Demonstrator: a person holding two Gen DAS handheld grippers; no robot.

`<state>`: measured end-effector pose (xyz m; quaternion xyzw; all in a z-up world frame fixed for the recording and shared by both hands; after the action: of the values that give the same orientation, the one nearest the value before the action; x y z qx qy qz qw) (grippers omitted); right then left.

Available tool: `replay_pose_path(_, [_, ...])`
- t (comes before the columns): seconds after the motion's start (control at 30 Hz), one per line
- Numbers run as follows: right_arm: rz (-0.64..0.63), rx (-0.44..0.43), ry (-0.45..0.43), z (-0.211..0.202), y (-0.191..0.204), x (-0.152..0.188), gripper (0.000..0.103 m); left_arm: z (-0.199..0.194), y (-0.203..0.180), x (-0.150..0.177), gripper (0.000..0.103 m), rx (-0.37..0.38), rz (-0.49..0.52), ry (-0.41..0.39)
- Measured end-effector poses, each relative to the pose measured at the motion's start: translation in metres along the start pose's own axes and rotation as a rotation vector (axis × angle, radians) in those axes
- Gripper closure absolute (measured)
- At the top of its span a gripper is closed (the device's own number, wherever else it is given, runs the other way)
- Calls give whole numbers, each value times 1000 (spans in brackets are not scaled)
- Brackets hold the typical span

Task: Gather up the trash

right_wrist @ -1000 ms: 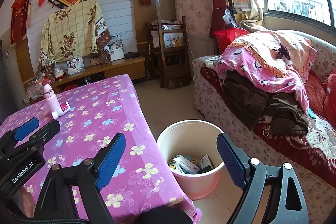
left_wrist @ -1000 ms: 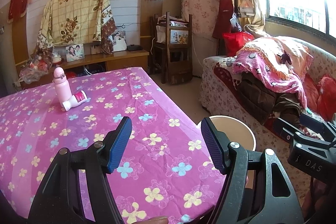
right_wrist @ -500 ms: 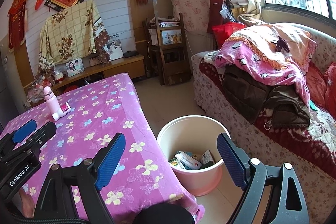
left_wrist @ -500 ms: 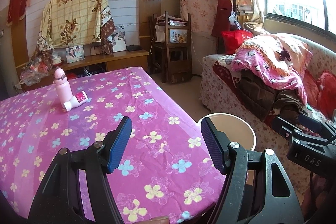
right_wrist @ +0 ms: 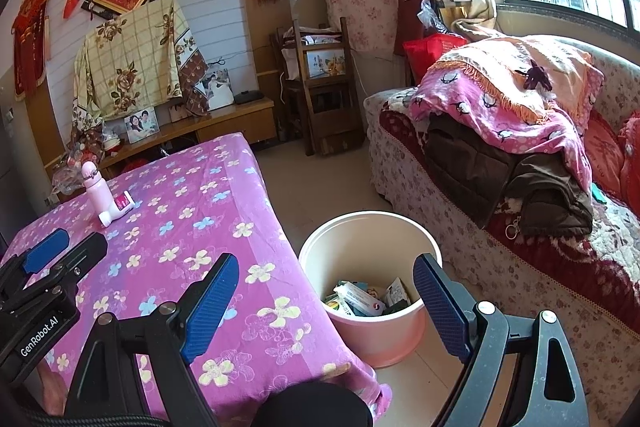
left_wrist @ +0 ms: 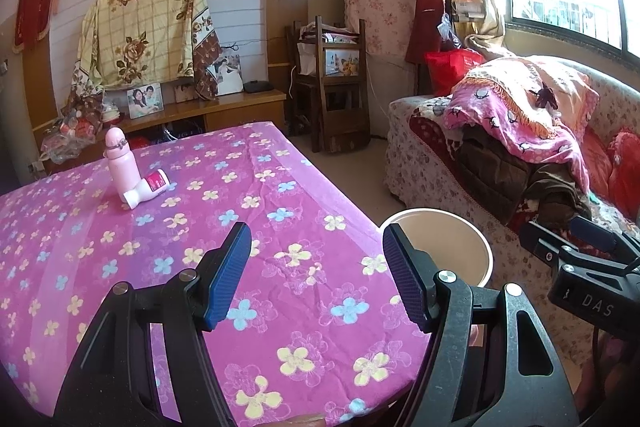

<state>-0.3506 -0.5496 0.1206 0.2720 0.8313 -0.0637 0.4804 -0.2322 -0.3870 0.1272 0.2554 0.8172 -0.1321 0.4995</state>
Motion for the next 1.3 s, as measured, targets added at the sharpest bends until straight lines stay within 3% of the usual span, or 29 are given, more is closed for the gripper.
replay_pose_path(1.3, [24,0,20,5,-6,10,16,5,0,6,36,2,-9,15])
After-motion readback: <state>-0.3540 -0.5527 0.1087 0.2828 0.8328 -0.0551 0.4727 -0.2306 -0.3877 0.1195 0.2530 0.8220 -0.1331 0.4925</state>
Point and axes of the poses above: each gripper's, at about its wrist camera, not at the fingertips, and z roughly the way its jaws point, y to its left, x to its underside, the point moved 10 cm from there along z, roughly the way its jaws point, and after that the axes turned 6 degrees about -x, right-handed, at the moved point
